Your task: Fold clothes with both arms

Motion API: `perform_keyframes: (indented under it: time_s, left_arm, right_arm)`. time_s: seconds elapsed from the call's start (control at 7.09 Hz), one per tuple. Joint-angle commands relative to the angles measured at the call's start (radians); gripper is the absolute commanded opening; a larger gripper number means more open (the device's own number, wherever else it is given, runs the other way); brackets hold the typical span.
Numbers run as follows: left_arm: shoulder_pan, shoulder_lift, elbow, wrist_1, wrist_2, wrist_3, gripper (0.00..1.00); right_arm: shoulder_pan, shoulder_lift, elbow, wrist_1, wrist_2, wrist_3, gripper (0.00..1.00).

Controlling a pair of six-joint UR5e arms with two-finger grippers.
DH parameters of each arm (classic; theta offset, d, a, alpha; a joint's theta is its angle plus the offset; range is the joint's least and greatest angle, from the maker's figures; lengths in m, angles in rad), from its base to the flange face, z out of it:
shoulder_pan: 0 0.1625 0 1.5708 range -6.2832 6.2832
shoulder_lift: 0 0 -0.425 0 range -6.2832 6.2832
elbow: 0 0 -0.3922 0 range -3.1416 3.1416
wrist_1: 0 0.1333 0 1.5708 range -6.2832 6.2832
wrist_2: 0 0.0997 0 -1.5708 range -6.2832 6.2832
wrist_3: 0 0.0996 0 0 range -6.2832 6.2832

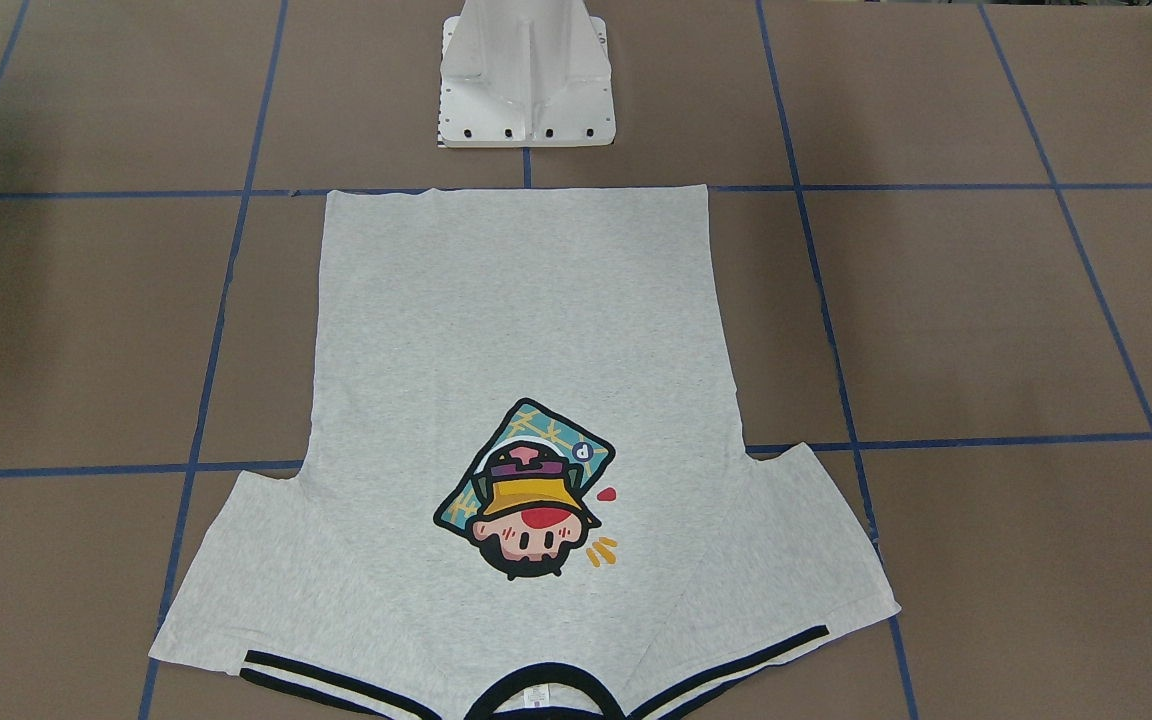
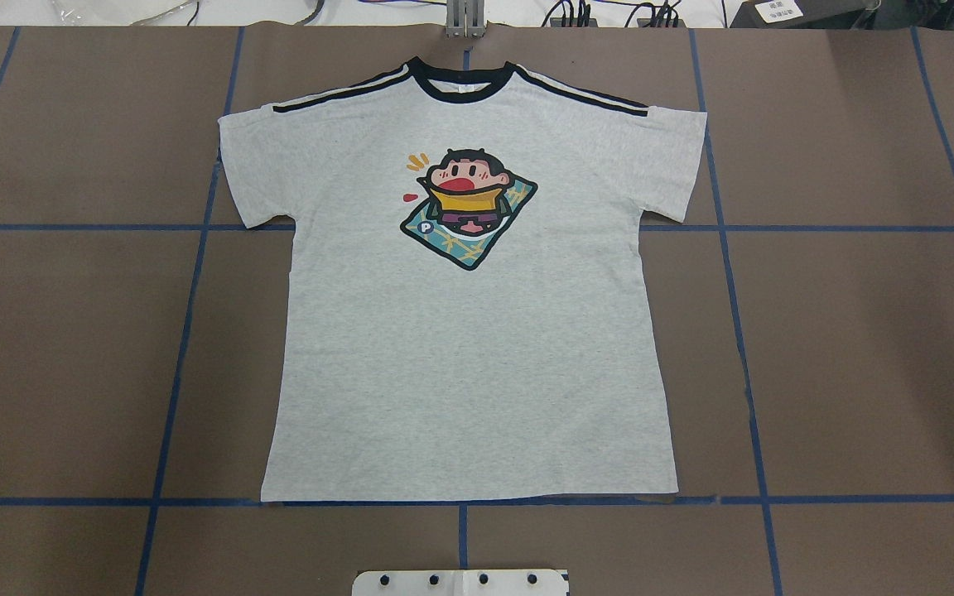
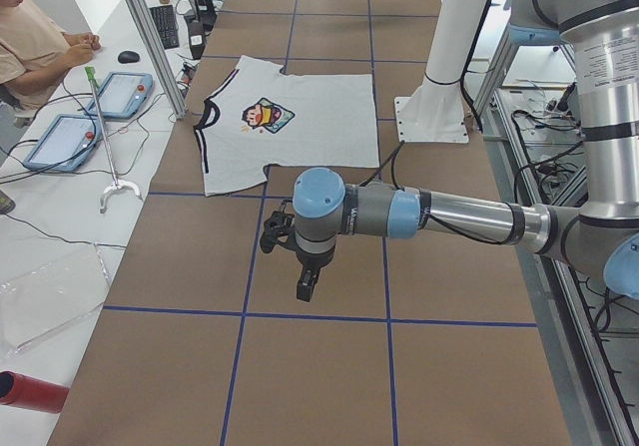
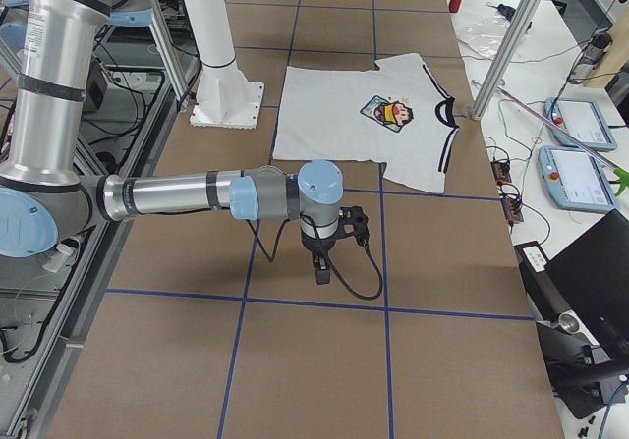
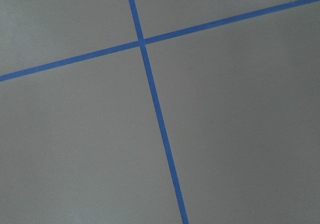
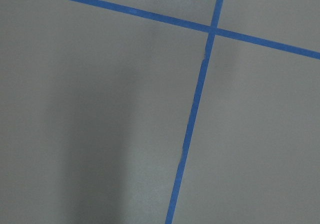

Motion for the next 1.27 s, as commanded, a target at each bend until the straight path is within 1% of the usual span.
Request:
perform_keyframes:
  time_s: [0.0,0.14,0.28,0.42,0.56,0.71,0.85,0.99,1.13]
  left_arm:
    - [0.000,-0.002,-0.017,-0.011,0.017,0.002,1.00]
    - [0.000,-0.002,-0.032,-0.034,0.018,0.000,1.00]
    - [0.000,-0.002,-0.051,-0.070,0.018,0.000,1.00]
    - [0.006,-0.005,-0.064,-0.084,0.051,-0.001,1.00]
    - [0.006,-0.038,-0.066,-0.097,0.092,-0.006,1.00]
    - [0.006,-0.045,-0.089,-0.161,0.088,0.000,1.00]
    - [0.006,-0.051,-0.066,-0.343,0.097,-0.006,1.00]
    - [0.006,-0.171,0.087,-0.577,0.120,-0.012,1.00]
    - [0.008,-0.227,0.194,-0.619,0.098,-0.065,1.00]
  right_arm:
    - [0.000,0.003,0.000,0.001,-0.001,0.000,1.00]
    - [0.000,0.007,0.005,0.004,-0.002,0.002,1.00]
    - [0.000,0.021,0.005,0.071,-0.004,0.002,1.00]
    - [0.000,0.023,0.002,0.187,-0.008,0.011,1.00]
    - [0.000,0.026,-0.006,0.325,-0.010,0.011,1.00]
    - [0.000,0.070,-0.039,0.435,-0.016,0.012,1.00]
    - [0.000,0.149,-0.138,0.447,-0.005,0.037,1.00]
    - [-0.003,0.269,-0.252,0.450,0.022,0.120,1.00]
    - [-0.026,0.376,-0.352,0.456,0.048,0.170,1.00]
